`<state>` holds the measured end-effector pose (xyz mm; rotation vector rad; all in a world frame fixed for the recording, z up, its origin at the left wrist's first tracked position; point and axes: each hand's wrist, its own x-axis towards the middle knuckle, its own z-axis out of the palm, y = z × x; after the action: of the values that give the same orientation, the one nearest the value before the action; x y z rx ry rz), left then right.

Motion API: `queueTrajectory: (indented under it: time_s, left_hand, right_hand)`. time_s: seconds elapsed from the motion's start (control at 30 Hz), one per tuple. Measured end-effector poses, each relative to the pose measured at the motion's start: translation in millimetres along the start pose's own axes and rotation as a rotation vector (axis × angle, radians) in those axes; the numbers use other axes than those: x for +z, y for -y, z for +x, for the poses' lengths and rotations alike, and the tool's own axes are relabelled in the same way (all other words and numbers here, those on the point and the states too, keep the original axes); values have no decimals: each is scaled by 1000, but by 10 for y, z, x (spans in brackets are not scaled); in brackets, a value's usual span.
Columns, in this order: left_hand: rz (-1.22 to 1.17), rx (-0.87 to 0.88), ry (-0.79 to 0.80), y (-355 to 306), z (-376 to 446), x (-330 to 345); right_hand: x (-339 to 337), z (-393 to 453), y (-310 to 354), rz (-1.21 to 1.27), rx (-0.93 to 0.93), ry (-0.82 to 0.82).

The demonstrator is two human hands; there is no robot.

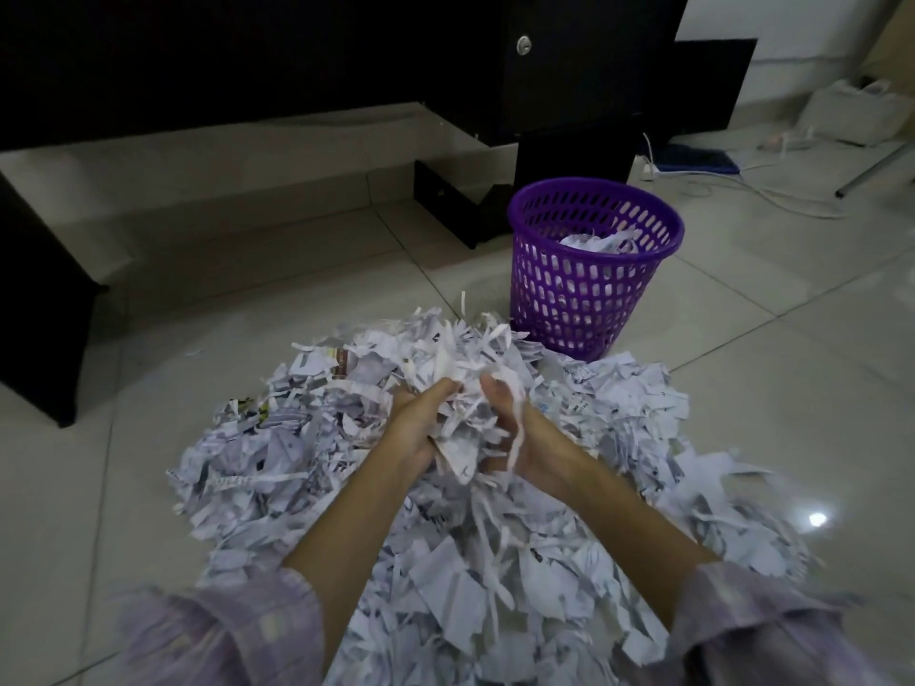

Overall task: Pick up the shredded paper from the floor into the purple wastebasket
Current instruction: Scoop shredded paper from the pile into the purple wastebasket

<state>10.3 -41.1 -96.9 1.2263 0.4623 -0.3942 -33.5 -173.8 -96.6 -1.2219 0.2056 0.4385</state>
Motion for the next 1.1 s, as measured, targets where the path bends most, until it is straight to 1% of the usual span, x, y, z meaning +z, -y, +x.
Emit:
queueTrajectory:
  time_s: [0.07, 0.13, 0.2, 0.27, 0.3, 0.33, 0.4, 0.43, 0.5, 0.57, 0.63, 0.73, 1.0, 1.1]
  left_hand:
    - [45, 18, 70, 83, -56, 65]
    - [134, 47, 83, 145, -98, 122]
    - [321, 104, 104, 162, -96, 162]
    - [590, 183, 108, 121, -126, 175]
    - [632, 183, 130, 113, -112, 157]
    - [578, 123, 192, 117, -81, 127]
    - [360, -65, 318, 94, -134, 108]
    - [246, -140, 351, 86, -166, 97]
    - [136, -217, 383, 146, -93, 58]
    - [100, -247, 452, 190, -86, 54]
    - [79, -225, 466, 211, -105, 90]
    - [141, -153, 364, 220, -133, 150]
    - [198, 17, 203, 254, -51, 130]
    - [225, 57, 203, 245, -34, 105]
  right_hand:
    - [21, 29, 3, 100, 3, 25]
    - [-35, 90, -51, 135, 30, -4]
    - [-114, 124, -83, 151, 62, -59]
    - [-213, 105, -88, 161, 84, -113]
    - [-244, 69, -68, 160, 86, -130]
    - [-267, 19, -34, 139, 71, -142]
    - [-361, -32, 31, 116, 27, -202]
    - [-403, -39, 59, 118, -3, -214]
    - [-434, -21, 85, 129, -33, -197]
    - [-440, 32, 47, 123, 38, -217]
    - [-394, 35, 16, 64, 81, -228]
    - [-344, 34, -11, -36, 114, -231]
    - [-375, 23, 65, -16, 141, -182]
    - [-380, 26, 40, -26, 140, -202]
